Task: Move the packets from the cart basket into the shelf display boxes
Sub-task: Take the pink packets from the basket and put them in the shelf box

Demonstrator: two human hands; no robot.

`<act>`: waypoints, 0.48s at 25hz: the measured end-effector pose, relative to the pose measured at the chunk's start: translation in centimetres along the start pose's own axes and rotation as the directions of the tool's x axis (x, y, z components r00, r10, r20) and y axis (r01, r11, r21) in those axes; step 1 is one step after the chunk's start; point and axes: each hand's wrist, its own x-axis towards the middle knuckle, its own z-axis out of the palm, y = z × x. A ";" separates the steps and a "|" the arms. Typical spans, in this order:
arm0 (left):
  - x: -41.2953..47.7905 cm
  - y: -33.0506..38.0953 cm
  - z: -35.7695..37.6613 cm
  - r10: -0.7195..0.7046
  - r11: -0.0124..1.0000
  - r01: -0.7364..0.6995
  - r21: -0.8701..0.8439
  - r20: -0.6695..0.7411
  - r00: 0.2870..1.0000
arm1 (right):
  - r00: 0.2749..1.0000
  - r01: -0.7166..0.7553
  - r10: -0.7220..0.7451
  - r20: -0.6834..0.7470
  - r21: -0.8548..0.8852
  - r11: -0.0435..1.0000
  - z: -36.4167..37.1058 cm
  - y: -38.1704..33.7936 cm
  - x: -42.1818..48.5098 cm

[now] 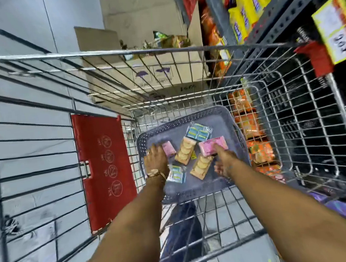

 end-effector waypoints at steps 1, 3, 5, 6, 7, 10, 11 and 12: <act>0.6 -0.4 0.1 0.003 0.999 -0.004 0.038 0.020 1.000 | 1.000 -0.006 0.005 0.012 0.083 0.997 0.7 -0.3 0.7; 1.4 -1.2 0.7 0.020 0.999 -0.019 0.045 -0.019 1.000 | 1.000 -0.010 0.010 -0.001 0.206 0.979 1.8 -0.4 1.6; 2.2 -1.5 1.1 0.061 0.996 -0.058 0.061 -0.048 0.997 | 0.999 0.038 -0.044 0.017 0.268 0.963 2.8 -0.1 2.2; 2.2 -1.4 1.5 0.074 0.996 -0.071 0.048 -0.061 0.995 | 0.998 0.052 -0.058 0.016 0.254 0.966 2.9 0.1 2.4; 2.2 -1.4 1.4 0.080 0.997 -0.079 0.012 -0.065 0.995 | 0.998 0.060 -0.063 0.002 0.255 0.965 2.9 0.3 2.5; 1.7 -1.1 0.1 0.000 0.979 -0.013 -0.205 -0.065 0.998 | 0.997 0.063 -0.056 -0.043 0.166 0.984 1.9 1.0 1.9; 1.2 -0.7 -0.7 -0.056 0.944 0.034 -0.327 -0.059 0.997 | 0.989 0.089 -0.075 -0.124 0.113 0.990 1.5 1.2 1.5; 0.5 -0.3 -1.5 -0.109 0.876 0.071 -0.477 -0.053 0.993 | 0.976 0.112 -0.105 -0.193 0.028 0.993 1.3 1.1 0.8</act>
